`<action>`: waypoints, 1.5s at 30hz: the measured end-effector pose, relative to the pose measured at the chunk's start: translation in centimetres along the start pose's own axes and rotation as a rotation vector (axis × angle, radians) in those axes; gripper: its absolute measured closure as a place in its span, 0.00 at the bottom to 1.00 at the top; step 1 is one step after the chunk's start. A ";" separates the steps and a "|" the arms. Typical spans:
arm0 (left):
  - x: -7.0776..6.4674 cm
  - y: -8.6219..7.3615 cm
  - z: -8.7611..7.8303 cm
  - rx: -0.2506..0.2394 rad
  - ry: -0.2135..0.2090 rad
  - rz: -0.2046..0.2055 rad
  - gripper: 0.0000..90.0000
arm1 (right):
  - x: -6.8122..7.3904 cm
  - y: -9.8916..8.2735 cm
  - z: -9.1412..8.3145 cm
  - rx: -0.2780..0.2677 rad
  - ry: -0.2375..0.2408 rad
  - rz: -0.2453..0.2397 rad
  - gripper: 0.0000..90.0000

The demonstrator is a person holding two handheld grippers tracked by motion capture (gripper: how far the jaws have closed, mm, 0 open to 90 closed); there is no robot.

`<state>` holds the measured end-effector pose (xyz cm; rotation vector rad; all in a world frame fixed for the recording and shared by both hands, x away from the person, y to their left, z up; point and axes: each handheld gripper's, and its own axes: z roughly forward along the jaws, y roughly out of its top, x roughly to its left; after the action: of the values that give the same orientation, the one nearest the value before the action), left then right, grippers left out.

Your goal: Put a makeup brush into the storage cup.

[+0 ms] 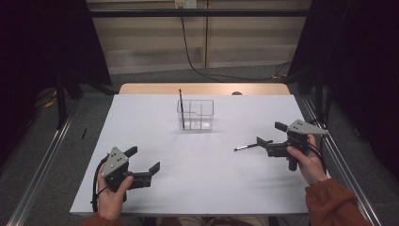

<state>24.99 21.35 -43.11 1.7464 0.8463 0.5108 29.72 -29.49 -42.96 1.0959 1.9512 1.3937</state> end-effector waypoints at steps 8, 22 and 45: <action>0.2 0.0 0.0 -0.001 -0.003 0.014 0.03 | -1.6 1.1 1.5 0.059 -0.007 0.005 0.02; 0.2 -0.1 0.1 0.008 0.010 0.026 0.03 | -2.8 2.1 3.5 0.206 0.031 -0.034 0.04; 0.4 -0.1 0.0 0.009 0.015 0.035 0.03 | -3.3 3.0 4.8 0.706 0.217 -0.171 0.04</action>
<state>25.24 21.67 -43.19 1.7706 0.8303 0.5445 36.24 -29.25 -41.98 1.0468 2.7304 0.7579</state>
